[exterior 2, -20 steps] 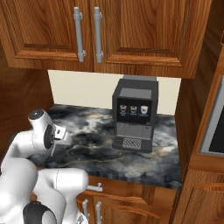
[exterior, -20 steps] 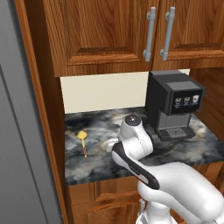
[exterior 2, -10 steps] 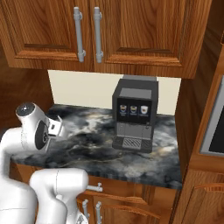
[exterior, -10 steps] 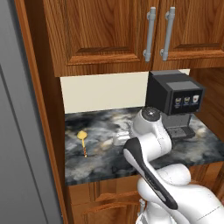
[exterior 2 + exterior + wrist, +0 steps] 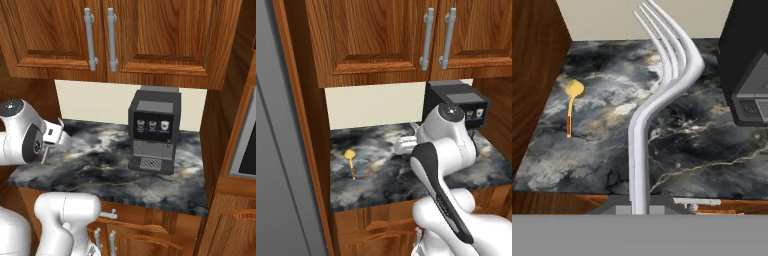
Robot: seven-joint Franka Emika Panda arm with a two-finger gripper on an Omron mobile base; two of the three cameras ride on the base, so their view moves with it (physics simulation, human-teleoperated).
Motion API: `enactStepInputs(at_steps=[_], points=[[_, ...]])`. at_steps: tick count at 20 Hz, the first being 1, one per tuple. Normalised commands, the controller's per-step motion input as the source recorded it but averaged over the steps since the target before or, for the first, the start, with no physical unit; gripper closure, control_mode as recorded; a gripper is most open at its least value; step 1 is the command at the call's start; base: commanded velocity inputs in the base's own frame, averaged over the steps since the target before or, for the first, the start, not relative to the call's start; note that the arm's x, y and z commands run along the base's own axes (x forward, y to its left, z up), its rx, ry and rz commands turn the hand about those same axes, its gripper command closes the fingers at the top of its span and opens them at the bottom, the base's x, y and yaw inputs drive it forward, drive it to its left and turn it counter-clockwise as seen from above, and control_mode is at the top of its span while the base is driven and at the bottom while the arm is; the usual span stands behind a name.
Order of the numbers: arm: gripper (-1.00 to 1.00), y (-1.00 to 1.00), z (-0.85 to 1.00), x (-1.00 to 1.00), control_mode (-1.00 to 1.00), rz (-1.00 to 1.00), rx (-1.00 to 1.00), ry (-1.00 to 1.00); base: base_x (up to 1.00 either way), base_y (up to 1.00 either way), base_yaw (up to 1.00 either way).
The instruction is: Take the fork and place it on the left side of the plate. Then take the spoon and place it on the right side of the plate. Make sure they're directly next to the plate.
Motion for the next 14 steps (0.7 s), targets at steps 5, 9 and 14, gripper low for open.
enactStepInputs(at_steps=[5,9,14], points=[[1.00,-0.15,0.73,-0.51,-1.00,0.00,0.00,0.08,0.00,0.00,0.00],[1.00,-0.02,0.20,-0.54,-1.00,-0.04,0.00,0.13,0.00,0.00,0.00],[1.00,-0.06,-0.09,-0.61,-1.00,-0.03,0.00,0.05,0.00,0.00,0.00]])
